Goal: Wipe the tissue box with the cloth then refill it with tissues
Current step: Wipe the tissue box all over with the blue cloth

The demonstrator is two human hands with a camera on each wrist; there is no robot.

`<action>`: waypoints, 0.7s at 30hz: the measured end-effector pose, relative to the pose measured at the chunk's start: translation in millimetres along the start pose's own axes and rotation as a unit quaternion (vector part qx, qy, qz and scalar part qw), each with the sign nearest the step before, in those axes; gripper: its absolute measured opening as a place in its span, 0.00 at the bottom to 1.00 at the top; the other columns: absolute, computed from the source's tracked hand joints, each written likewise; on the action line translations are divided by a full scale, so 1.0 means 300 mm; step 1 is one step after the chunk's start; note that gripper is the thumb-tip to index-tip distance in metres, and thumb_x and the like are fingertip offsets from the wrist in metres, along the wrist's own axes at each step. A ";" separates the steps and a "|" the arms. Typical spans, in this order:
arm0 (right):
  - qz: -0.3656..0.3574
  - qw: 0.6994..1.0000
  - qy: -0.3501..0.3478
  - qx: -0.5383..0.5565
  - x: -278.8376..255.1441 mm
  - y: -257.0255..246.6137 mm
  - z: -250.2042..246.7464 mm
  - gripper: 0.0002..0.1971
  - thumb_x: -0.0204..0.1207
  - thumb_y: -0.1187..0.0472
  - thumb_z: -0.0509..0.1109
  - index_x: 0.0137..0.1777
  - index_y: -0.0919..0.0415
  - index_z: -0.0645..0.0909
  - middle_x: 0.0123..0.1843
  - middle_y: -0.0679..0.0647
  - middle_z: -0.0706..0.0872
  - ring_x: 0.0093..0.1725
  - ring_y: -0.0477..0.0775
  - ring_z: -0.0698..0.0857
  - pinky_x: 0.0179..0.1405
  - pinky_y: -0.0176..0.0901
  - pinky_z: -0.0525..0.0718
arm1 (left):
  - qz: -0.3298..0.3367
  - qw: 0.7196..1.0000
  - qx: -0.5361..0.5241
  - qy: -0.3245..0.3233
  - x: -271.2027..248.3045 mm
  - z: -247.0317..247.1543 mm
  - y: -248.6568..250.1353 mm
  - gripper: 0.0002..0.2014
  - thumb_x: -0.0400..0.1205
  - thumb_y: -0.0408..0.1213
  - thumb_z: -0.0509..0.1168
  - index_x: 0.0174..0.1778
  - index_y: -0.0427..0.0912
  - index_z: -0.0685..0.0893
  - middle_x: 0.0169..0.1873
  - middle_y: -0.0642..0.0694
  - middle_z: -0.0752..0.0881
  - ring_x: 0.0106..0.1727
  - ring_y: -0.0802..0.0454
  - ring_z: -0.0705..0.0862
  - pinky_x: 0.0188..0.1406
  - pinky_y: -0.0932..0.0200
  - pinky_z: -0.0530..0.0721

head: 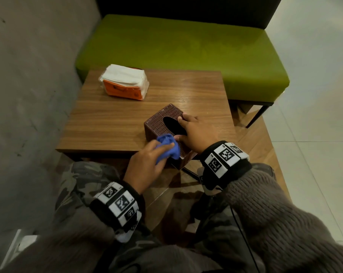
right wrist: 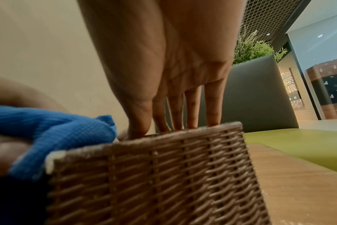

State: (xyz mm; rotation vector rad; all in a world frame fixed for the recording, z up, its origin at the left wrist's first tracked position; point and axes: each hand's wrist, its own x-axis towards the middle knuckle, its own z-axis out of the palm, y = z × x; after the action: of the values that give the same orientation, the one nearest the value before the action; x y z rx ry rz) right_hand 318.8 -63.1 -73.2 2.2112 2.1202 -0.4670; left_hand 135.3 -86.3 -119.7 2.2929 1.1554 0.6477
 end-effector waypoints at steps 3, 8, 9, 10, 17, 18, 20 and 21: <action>-0.007 1.000 -0.003 0.004 0.000 0.007 0.000 0.35 0.80 0.43 0.65 0.84 0.54 0.59 0.86 0.51 0.58 0.81 0.57 0.62 0.72 0.53 0.71 | -0.021 0.999 -0.030 0.005 0.031 -0.022 -0.044 0.20 0.77 0.30 0.67 0.64 0.50 0.82 0.53 0.45 0.83 0.52 0.47 0.84 0.49 0.47 0.83; -0.002 1.000 0.001 0.011 -0.001 0.005 -0.003 0.35 0.80 0.42 0.64 0.84 0.53 0.59 0.86 0.50 0.58 0.80 0.57 0.63 0.71 0.51 0.72 | -0.146 0.979 -0.089 0.111 0.154 -0.069 -0.129 0.15 0.79 0.31 0.66 0.62 0.44 0.85 0.56 0.41 0.85 0.57 0.43 0.83 0.58 0.46 0.81; 0.002 1.000 0.004 0.011 -0.003 0.002 -0.002 0.35 0.80 0.43 0.64 0.84 0.53 0.60 0.86 0.50 0.58 0.80 0.57 0.64 0.70 0.51 0.72 | -0.152 0.979 -0.080 0.111 0.154 -0.067 -0.118 0.15 0.79 0.31 0.66 0.62 0.44 0.85 0.56 0.41 0.85 0.57 0.43 0.83 0.57 0.47 0.81; 0.004 1.000 0.007 0.013 -0.005 0.000 0.000 0.34 0.80 0.43 0.64 0.83 0.52 0.60 0.86 0.50 0.59 0.80 0.57 0.64 0.70 0.51 0.72 | -0.155 0.979 -0.071 0.110 0.144 -0.059 -0.098 0.15 0.79 0.31 0.66 0.62 0.44 0.84 0.56 0.40 0.85 0.57 0.43 0.83 0.57 0.46 0.81; 0.016 0.999 0.035 0.021 -0.009 -0.012 0.008 0.33 0.80 0.42 0.65 0.82 0.52 0.64 0.84 0.51 0.63 0.79 0.57 0.67 0.69 0.53 0.73 | -0.036 0.998 -0.053 -0.005 -0.025 0.010 0.038 0.20 0.78 0.30 0.67 0.65 0.49 0.83 0.54 0.46 0.83 0.54 0.50 0.82 0.51 0.51 0.82; 0.013 0.999 0.037 0.011 -0.009 -0.011 0.006 0.33 0.80 0.41 0.64 0.82 0.53 0.64 0.83 0.53 0.64 0.78 0.57 0.68 0.69 0.53 0.73 | -0.039 0.998 -0.049 -0.002 -0.018 0.000 0.034 0.20 0.77 0.30 0.67 0.64 0.50 0.83 0.55 0.46 0.83 0.54 0.49 0.83 0.51 0.49 0.83; 0.005 0.999 0.035 -0.013 -0.009 -0.002 -0.008 0.34 0.79 0.39 0.64 0.82 0.53 0.65 0.80 0.56 0.68 0.76 0.59 0.69 0.67 0.52 0.74 | -0.054 0.998 -0.042 0.011 0.015 -0.022 0.009 0.20 0.77 0.29 0.67 0.63 0.51 0.84 0.55 0.46 0.84 0.53 0.47 0.84 0.51 0.47 0.83; 0.002 0.999 0.027 -0.019 -0.009 0.009 -0.020 0.35 0.77 0.38 0.65 0.81 0.51 0.65 0.78 0.57 0.71 0.75 0.59 0.71 0.66 0.51 0.75 | -0.060 0.997 -0.037 0.018 0.035 -0.036 -0.009 0.20 0.77 0.28 0.66 0.62 0.50 0.84 0.55 0.45 0.84 0.53 0.46 0.84 0.51 0.46 0.83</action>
State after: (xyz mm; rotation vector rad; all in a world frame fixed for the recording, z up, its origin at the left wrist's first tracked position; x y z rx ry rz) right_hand 322.6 -64.4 -67.3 2.2330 2.1306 -0.3661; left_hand 132.8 -74.1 -111.1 2.1397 1.2529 0.6770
